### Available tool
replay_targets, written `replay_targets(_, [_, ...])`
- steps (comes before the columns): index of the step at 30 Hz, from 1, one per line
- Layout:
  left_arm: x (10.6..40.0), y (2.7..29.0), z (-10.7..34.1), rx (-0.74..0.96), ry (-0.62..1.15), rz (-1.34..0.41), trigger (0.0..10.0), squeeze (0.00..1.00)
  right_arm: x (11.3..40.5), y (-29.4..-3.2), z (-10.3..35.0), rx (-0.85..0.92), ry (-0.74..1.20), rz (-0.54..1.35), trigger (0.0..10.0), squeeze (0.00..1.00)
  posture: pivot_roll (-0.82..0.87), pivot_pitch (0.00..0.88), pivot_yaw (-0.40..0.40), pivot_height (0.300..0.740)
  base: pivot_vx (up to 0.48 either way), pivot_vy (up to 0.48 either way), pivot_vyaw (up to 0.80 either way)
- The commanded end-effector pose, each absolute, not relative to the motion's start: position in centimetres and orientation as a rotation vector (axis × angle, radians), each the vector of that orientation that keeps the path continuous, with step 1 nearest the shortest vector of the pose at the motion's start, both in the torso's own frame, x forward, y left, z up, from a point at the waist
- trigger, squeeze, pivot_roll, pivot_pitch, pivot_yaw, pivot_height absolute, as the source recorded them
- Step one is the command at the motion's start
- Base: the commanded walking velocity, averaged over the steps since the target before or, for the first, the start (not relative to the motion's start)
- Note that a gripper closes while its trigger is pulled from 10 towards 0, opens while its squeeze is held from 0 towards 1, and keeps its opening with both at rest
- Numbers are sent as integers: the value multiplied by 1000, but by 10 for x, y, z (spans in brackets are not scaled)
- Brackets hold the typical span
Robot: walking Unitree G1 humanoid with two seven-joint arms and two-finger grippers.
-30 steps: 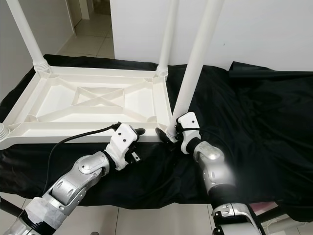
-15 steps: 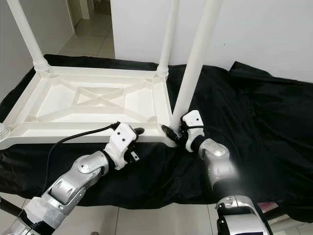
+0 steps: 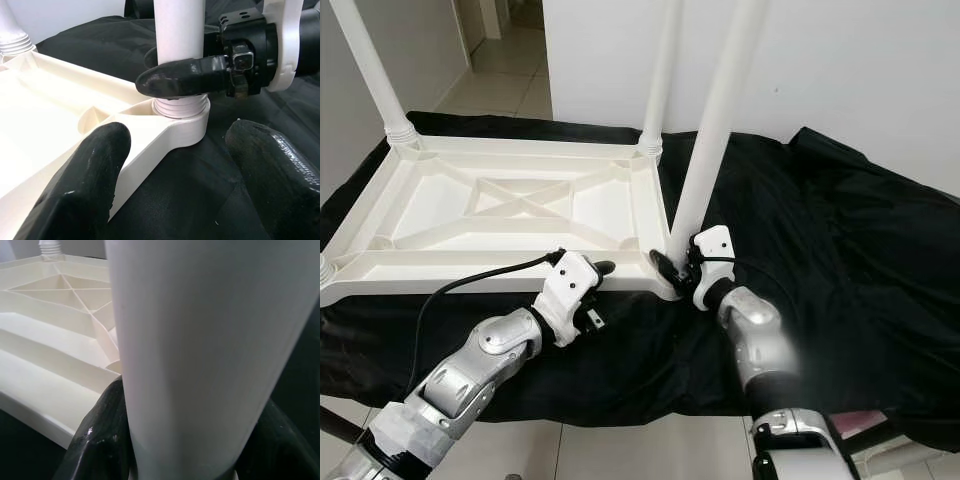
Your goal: Building children table
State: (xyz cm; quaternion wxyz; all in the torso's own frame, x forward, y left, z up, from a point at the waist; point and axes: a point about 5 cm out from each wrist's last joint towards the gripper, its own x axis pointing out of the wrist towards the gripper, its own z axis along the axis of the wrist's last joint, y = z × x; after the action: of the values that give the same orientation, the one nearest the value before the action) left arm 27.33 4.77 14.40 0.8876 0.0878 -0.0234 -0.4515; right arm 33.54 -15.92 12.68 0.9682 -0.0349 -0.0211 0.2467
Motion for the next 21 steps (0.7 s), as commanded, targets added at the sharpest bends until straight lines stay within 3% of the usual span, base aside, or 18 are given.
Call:
replay_targets(1, [269, 46, 143, 192, -36, -1053, 10000, 0, 332, -156, 119, -65, -9, 473, 10000, 0, 0, 46, -58, 740, 0, 0, 0])
replay_targets(9, [267, 47, 143, 191, -33, -1052, 10000, 0, 325, -143, 118, 40, -7, 272, 10000, 0, 2, 47, -57, 740, 0, 0, 0])
replay_targets(16, [268, 46, 143, 193, -35, -1054, 10000, 0, 314, -134, 111, 106, 11, -11, 10000, 0, 0, 46, -54, 740, 0, 0, 0])
replay_targets(21, [268, 46, 143, 192, -35, -1055, 10000, 0, 312, -131, 111, 114, 21, -85, 10000, 0, -1, 49, -53, 740, 0, 0, 0])
